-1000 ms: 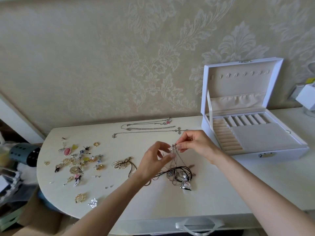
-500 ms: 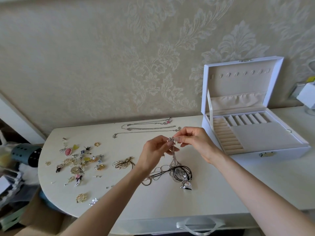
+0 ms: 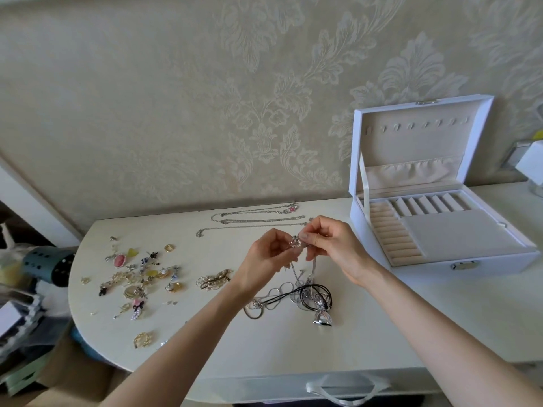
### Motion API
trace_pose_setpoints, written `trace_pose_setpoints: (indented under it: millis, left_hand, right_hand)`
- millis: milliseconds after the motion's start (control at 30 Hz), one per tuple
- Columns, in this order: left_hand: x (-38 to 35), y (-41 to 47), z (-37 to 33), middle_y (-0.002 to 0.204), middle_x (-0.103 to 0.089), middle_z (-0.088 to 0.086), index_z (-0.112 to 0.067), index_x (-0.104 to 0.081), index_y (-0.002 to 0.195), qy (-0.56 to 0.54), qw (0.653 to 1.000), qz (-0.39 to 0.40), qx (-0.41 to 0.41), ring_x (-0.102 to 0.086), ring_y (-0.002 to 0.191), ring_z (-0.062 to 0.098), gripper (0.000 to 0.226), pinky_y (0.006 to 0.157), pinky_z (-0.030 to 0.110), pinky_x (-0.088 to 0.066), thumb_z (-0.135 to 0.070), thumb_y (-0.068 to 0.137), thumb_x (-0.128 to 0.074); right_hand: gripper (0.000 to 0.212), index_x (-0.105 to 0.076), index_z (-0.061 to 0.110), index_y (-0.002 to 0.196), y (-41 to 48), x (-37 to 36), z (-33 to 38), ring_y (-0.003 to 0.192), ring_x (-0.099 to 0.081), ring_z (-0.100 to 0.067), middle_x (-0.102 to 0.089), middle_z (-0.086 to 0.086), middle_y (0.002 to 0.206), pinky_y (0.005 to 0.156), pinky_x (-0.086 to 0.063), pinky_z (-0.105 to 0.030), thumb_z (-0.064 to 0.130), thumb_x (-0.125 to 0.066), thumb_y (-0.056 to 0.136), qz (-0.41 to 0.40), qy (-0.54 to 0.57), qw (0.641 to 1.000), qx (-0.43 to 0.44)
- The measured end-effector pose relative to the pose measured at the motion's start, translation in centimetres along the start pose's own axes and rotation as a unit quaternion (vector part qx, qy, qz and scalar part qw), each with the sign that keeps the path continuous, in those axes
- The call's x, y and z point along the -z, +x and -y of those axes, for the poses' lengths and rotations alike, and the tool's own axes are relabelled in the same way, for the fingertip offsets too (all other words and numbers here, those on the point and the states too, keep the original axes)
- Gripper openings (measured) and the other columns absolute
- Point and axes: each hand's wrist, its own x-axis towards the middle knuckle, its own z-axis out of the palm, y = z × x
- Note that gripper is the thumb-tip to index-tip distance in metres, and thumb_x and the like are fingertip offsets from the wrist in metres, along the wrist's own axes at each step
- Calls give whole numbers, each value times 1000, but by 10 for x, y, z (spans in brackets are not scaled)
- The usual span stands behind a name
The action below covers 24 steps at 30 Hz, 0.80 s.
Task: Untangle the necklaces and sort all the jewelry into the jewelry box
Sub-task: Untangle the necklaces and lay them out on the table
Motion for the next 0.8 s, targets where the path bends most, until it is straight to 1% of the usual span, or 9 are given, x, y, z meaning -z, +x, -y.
trace_pose_setpoints:
  millis: [100, 167, 233, 333, 400, 500, 600, 700, 800]
  left_hand:
    - [-2, 0, 1, 62, -58, -1, -3, -59, 87, 71, 996, -45, -25, -48, 54, 7, 19, 54, 17, -38, -22, 92, -59]
    - [-1, 0, 4, 57, -56, -5, -6, -62, 80, 126, 988, -79, -50, -44, 51, 7, 24, 53, 20, -38, -20, 96, -51]
    - [1, 0, 5, 55, -54, -5, -7, -63, 79, 172, 979, -94, -56, -40, 48, 6, 24, 50, 20, -34, -17, 96, -49]
    - [4, -2, 2, 57, -58, -3, -12, -57, 90, 160, 985, -52, -38, -43, 50, 9, 12, 50, 19, -36, -21, 96, -50]
    - [4, -4, 1, 58, -60, -1, -11, -55, 94, 144, 989, -25, -32, -45, 51, 13, 15, 52, 21, -38, -26, 95, -52]
    - [6, -3, 1, 57, -59, -1, -8, -53, 85, 128, 990, -34, -42, -43, 51, 14, 15, 53, 26, -37, -19, 95, -52]
    - [9, -1, 1, 57, -59, -2, -11, -54, 79, 137, 990, -32, -27, -42, 50, 8, 18, 53, 25, -34, -16, 95, -48]
    - [11, 0, 2, 60, -59, -6, -18, -55, 72, 173, 984, -37, -13, -43, 50, 1, 25, 56, 24, -32, -17, 95, -46]
    - [11, 1, 2, 75, -61, -7, -20, -57, 71, 182, 982, -35, -22, -46, 62, 3, 24, 63, 25, -36, -23, 93, -48]
  right_hand:
    - [4, -63, 3, 86, -1, 0, 1, 55, -56, -17, -62, -14, 71, 58, -51, -24, 1, -65, 84, 13, -3, 1000, 3]
    - [12, -64, 6, 93, -2, 2, 2, 56, -55, -18, -61, -6, 65, 64, -51, -26, 3, -68, 82, 24, -17, 1000, -5]
    - [18, -64, 8, 96, -2, 4, 2, 56, -54, -17, -61, -2, 63, 68, -51, -29, 2, -70, 80, 36, -26, 999, -14]
    - [15, -65, 6, 91, -3, 5, 0, 53, -53, -16, -62, 3, 59, 66, -48, -29, 0, -70, 78, 42, -34, 998, -21]
    - [10, -66, 3, 88, -4, 4, 0, 54, -54, -17, -61, 5, 54, 65, -48, -28, -1, -69, 79, 38, -36, 998, -17]
    - [8, -67, 4, 88, -4, 3, 1, 53, -54, -16, -62, 2, 54, 58, -48, -22, 1, -69, 80, 41, -39, 998, -25]
    - [13, -67, 7, 93, -4, 6, 2, 46, -50, -14, -60, -6, 57, 51, -45, -23, 5, -70, 80, 38, -44, 998, -27]
    - [17, -65, 6, 95, -4, 10, 2, 46, -47, -13, -57, -9, 60, 51, -44, -22, 3, -70, 79, 27, -28, 999, -17]
    - [13, -66, 5, 93, -3, 10, 0, 49, -49, -13, -59, -7, 62, 53, -45, -20, 2, -68, 81, 9, -17, 1000, -10]
